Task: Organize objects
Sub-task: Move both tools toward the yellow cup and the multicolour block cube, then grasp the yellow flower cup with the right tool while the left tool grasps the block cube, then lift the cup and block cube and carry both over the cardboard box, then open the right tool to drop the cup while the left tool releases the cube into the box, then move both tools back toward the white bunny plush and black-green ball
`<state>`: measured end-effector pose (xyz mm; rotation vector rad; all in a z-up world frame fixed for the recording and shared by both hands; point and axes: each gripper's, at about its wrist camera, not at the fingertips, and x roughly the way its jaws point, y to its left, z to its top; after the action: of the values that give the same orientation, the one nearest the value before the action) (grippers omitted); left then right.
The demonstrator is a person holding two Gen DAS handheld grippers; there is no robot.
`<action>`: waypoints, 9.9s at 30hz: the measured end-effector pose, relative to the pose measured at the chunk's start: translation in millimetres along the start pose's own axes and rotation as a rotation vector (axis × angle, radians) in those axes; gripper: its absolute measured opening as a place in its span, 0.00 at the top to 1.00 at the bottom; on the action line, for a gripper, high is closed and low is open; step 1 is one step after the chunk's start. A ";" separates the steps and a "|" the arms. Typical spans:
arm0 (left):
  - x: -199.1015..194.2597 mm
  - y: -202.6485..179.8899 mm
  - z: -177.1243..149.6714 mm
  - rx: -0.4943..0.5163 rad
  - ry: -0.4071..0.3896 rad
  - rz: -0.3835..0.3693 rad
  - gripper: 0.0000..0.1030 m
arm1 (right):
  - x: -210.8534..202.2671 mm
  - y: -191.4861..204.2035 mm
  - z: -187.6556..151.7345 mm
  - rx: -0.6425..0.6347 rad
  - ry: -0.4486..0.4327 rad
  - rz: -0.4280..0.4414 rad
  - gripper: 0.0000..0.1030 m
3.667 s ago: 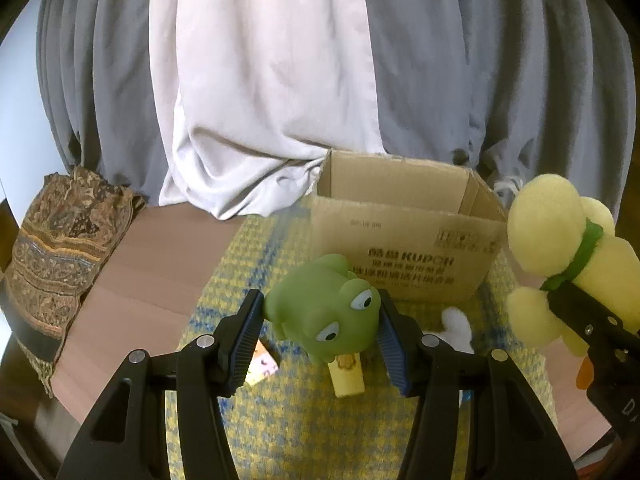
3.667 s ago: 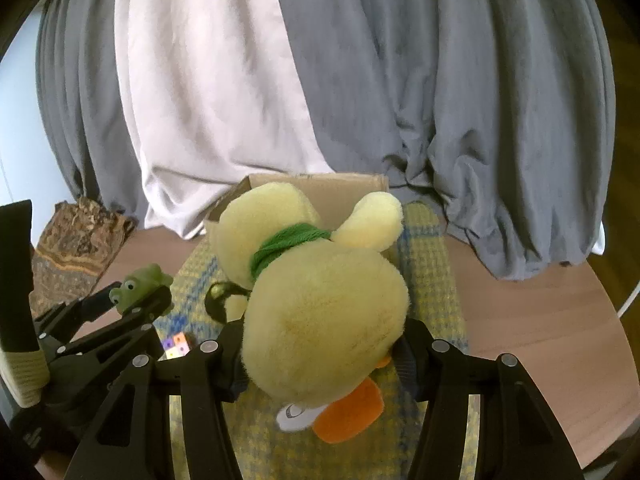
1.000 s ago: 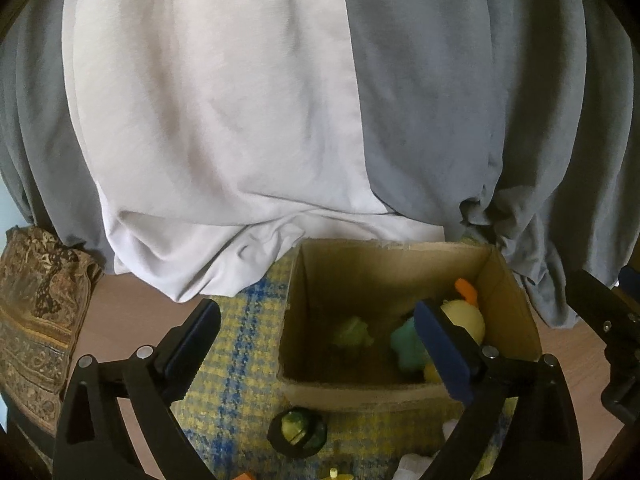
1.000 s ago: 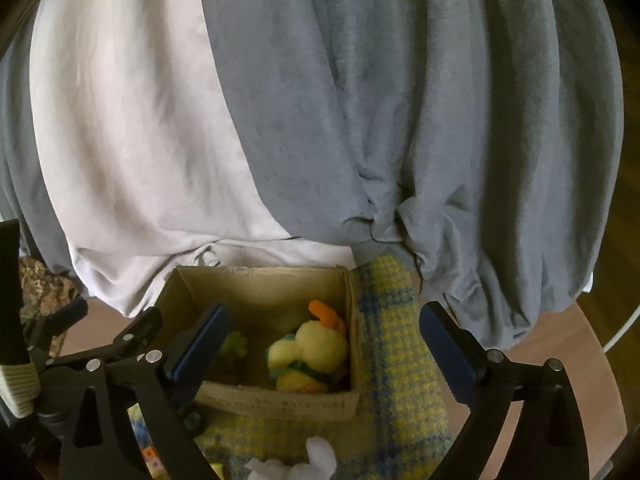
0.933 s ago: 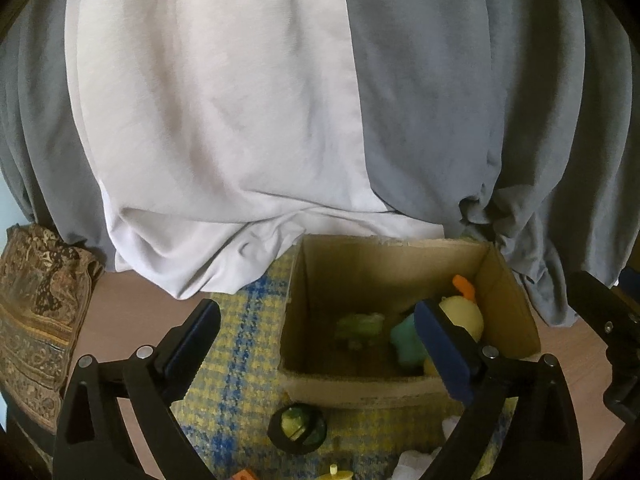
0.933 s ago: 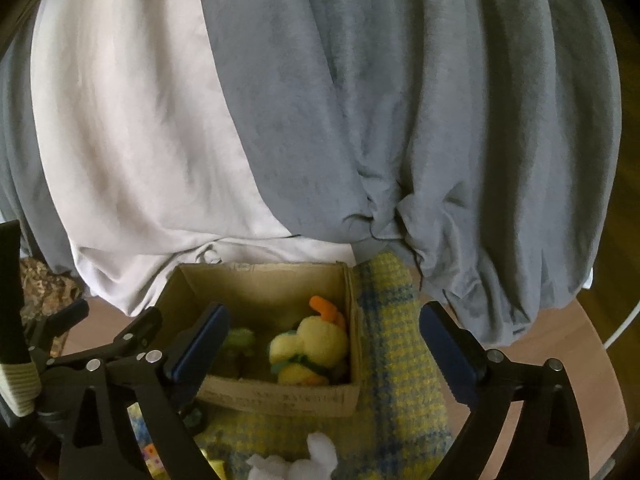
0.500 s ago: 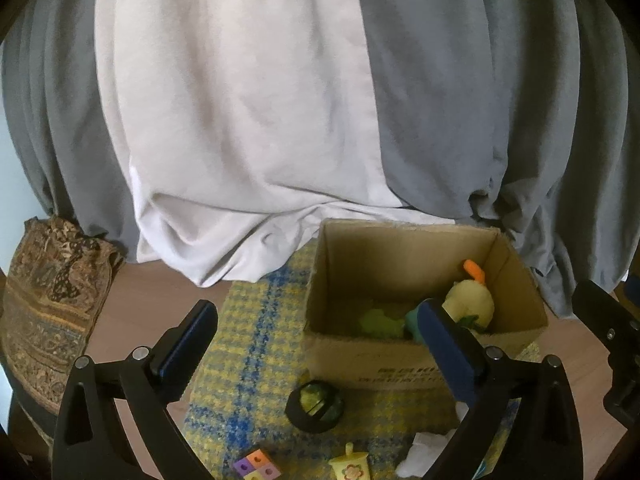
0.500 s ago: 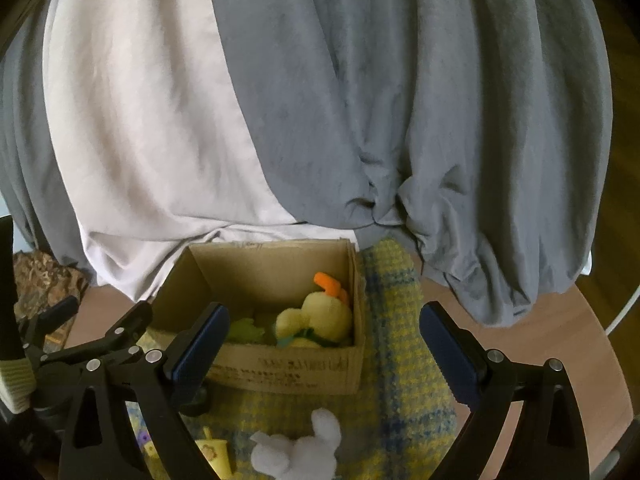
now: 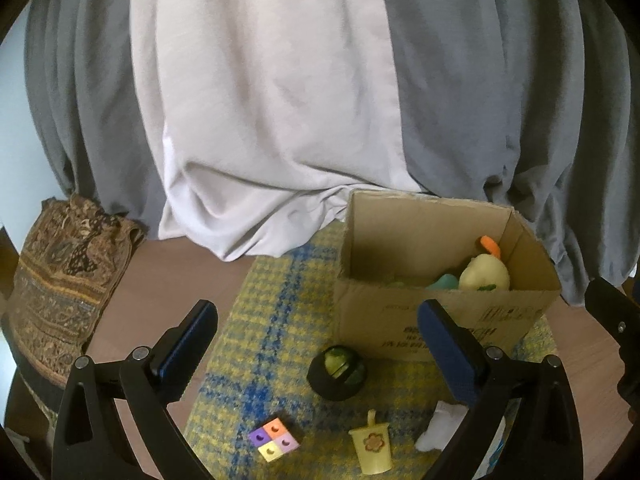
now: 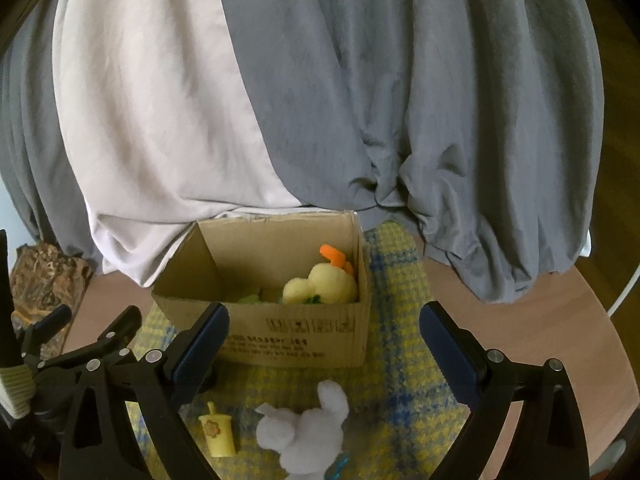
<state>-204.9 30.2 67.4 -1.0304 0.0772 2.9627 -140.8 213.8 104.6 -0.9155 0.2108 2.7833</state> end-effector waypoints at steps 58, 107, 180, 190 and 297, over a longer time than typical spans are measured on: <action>27.2 83.9 -132.6 -0.020 0.120 0.155 0.01 | 61.7 105.3 -131.2 -0.194 0.260 0.135 0.23; 94.8 57.3 -139.1 -0.001 0.259 0.013 0.01 | 99.1 90.4 -143.7 -0.156 0.355 0.150 0.66; 8.8 12.7 -62.3 0.040 0.084 -0.093 0.48 | 2.1 40.9 -54.9 -0.085 0.084 0.163 0.66; -2.2 -5.7 -22.3 0.053 0.025 -0.126 0.48 | -8.3 25.1 -21.1 -0.064 0.029 0.147 0.66; 12.7 -0.3 9.3 0.058 0.068 -0.031 0.01 | 11.2 16.4 7.4 -0.017 0.076 0.040 0.10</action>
<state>-220.7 30.8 66.8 -1.1149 0.1448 2.8792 -157.7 201.0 105.0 -1.0335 0.2203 2.7932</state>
